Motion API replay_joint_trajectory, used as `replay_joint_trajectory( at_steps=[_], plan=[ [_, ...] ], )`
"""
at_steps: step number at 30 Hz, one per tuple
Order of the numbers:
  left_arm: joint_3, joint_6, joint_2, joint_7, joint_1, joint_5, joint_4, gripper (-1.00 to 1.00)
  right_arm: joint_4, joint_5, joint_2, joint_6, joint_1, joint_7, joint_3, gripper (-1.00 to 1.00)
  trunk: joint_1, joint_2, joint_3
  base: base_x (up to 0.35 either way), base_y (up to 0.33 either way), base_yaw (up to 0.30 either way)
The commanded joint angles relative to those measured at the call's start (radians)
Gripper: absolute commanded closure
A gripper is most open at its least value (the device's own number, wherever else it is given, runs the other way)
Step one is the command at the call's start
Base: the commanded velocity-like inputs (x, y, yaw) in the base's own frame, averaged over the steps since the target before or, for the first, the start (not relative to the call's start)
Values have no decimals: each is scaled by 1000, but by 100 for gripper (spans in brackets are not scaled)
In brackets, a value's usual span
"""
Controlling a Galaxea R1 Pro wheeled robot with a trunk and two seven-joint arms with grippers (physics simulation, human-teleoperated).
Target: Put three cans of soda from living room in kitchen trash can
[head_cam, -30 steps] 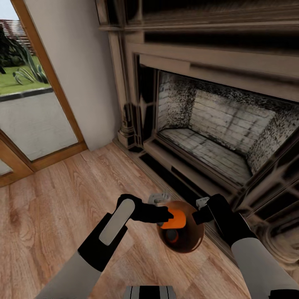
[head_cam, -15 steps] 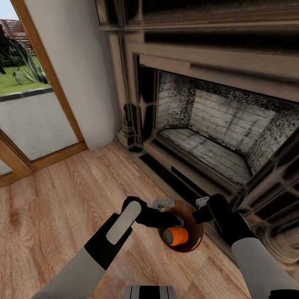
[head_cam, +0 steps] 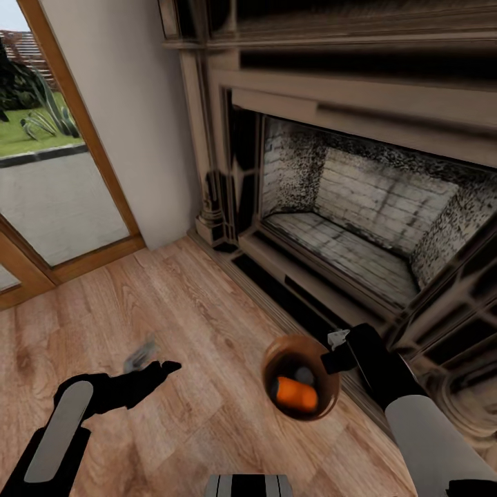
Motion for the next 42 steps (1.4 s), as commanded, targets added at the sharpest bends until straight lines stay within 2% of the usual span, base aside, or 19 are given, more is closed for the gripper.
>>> replay_joint_trajectory(
  at_steps=[1,3,4,5,6,8,13,16,22,32,34,35,42],
  plan=[
    [6,-2,5,0,14,1,0,-100,6,-17,1,4,-1,4,-12,100,0,0,-4,0,0,0],
    [17,-4,15,0,42,-7,1,-100,22,-18,12,4,-3,4,-54,100,1,-1,-12,0,0,0],
    [22,-5,19,0,53,-12,4,-100,29,-18,23,4,-4,3,-92,100,2,-1,-15,0,0,0],
    [23,-6,20,1,57,-16,6,-100,32,-18,29,4,-4,3,-114,100,2,-1,-19,0,0,0],
    [27,-10,23,0,65,-27,10,-100,46,-17,46,4,-4,0,-175,100,2,-2,-23,0,0,0],
    [28,-19,24,0,70,-35,14,-100,63,-16,63,4,-5,-9,-218,100,3,-2,-31,0,0,0],
    [29,-25,24,-3,73,-40,17,-100,74,-21,80,4,-5,-111,-246,100,6,-3,-50,0,0,0],
    [29,-26,25,-6,73,-39,17,-100,83,-22,83,4,-5,-134,-252,100,7,-4,-62,0,0,0],
    [29,-26,24,-8,73,-36,17,-100,89,-23,89,4,-5,-146,-288,100,10,-5,-85,0,0,0],
    [29,-26,25,-8,73,-38,17,-100,89,-23,93,4,-4,-147,-293,100,14,-8,-124,0,0,0],
    [29,-26,25,-8,75,-40,18,-100,89,-24,94,4,-3,-148,-293,100,14,-8,-124,0,0,0],
    [29,-26,26,-8,76,-41,25,-100,89,-24,98,4,-3,-148,-293,-100,14,-8,-124,0,0,0],
    [26,-28,26,-8,78,-45,54,-100,85,-23,109,4,-2,-152,-292,-100,14,-8,-124,0,0,0]
  ],
)
